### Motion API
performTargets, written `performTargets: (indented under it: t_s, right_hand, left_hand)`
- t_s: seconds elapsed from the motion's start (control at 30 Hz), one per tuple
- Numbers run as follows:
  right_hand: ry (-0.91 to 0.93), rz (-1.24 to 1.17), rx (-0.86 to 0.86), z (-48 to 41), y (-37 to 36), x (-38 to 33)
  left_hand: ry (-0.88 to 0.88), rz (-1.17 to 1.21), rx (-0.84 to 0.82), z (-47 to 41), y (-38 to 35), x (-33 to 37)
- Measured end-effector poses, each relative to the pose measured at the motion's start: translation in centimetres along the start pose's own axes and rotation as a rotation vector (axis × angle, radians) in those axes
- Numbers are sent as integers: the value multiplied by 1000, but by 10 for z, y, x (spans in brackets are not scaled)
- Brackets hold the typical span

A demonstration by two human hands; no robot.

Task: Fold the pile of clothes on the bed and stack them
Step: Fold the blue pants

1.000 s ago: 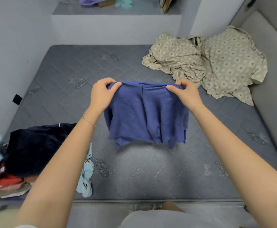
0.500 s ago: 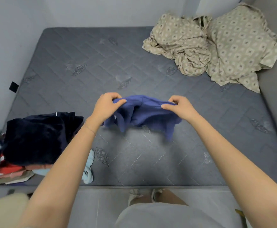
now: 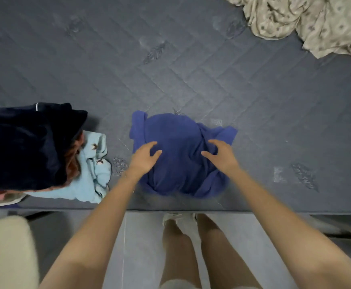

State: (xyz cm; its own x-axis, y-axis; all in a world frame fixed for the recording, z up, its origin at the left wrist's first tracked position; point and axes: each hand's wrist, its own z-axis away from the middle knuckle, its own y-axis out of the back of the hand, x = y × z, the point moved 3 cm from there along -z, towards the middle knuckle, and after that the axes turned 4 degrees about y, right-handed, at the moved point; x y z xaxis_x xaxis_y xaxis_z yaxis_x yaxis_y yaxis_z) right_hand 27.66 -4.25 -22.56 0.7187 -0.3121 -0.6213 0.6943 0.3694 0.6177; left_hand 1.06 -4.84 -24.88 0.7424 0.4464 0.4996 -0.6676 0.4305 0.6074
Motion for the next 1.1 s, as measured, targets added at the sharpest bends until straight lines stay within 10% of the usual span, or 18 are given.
performTargets:
  t_s: [0.57,0.8,0.97,1.1]
  right_hand:
    - [329,113,-26,-170,-126,52]
    - [120,-40,9,-172,-127,49]
    - [196,352,-164,-174,-136,46]
    - [257,328,-128,-168,-135,39]
  left_hand:
    - [-105,-6,386,-189,-49,-43]
    - [-28,71,321,-192,-58,-43]
    - [-82,-272,170,-198,-65,-32]
    - [-145,-113,144,-194,-65,-26]
